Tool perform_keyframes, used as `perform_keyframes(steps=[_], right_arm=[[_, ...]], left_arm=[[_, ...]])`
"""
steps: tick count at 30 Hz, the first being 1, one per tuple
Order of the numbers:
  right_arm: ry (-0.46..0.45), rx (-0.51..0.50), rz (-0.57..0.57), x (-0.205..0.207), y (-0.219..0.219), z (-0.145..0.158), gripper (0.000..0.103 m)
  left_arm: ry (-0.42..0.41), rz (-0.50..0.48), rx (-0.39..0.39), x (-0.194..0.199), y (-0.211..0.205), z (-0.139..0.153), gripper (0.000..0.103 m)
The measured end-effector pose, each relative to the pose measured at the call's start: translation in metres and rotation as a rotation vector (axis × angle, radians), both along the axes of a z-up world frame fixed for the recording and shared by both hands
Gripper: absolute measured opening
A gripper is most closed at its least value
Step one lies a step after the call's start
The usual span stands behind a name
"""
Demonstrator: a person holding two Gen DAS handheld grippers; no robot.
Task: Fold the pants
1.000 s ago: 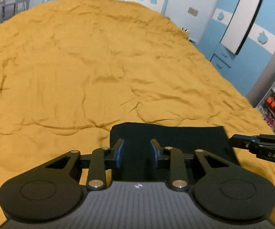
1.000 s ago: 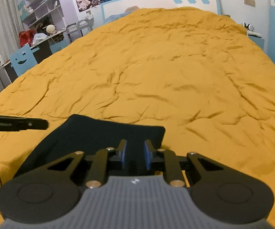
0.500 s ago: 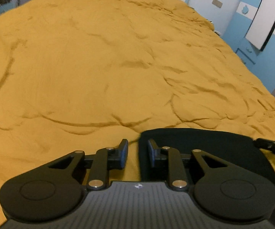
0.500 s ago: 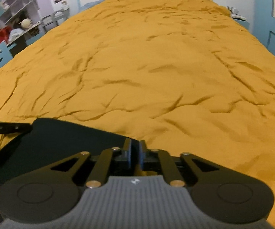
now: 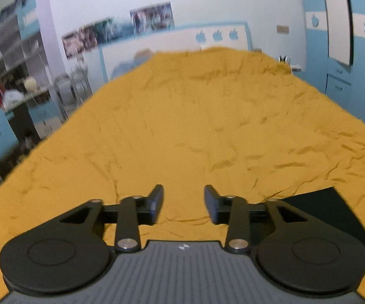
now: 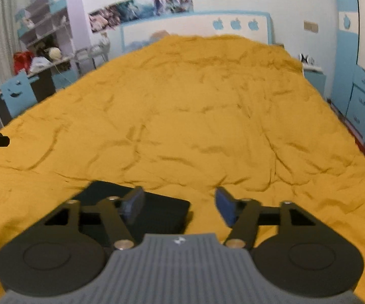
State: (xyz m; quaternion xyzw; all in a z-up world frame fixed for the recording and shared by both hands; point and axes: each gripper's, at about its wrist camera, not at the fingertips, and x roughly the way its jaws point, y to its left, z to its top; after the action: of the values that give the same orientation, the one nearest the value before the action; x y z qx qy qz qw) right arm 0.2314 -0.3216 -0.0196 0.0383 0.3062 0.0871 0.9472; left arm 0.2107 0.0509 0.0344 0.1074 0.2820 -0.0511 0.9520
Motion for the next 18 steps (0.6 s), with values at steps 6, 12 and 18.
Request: perform_keyframes(steps=[6,12,18], right_arm=[[-0.104,-0.024,0.017,-0.069,0.025,0.033,0.082],[-0.09,0.041,0.007,-0.127,0.041,0.025,0.082],[-0.059,0.002,-0.039,-0.172,0.057,-0.007,0.082]], left_arm=[[-0.173,0.029,-0.041,-0.069,-0.024,0.023,0.098],[-0.193,0.047,-0.113,-0.115,-0.046,0.016,0.099],[-0.044,0.098,-0.162,-0.124,-0.054,-0.023,0.099]])
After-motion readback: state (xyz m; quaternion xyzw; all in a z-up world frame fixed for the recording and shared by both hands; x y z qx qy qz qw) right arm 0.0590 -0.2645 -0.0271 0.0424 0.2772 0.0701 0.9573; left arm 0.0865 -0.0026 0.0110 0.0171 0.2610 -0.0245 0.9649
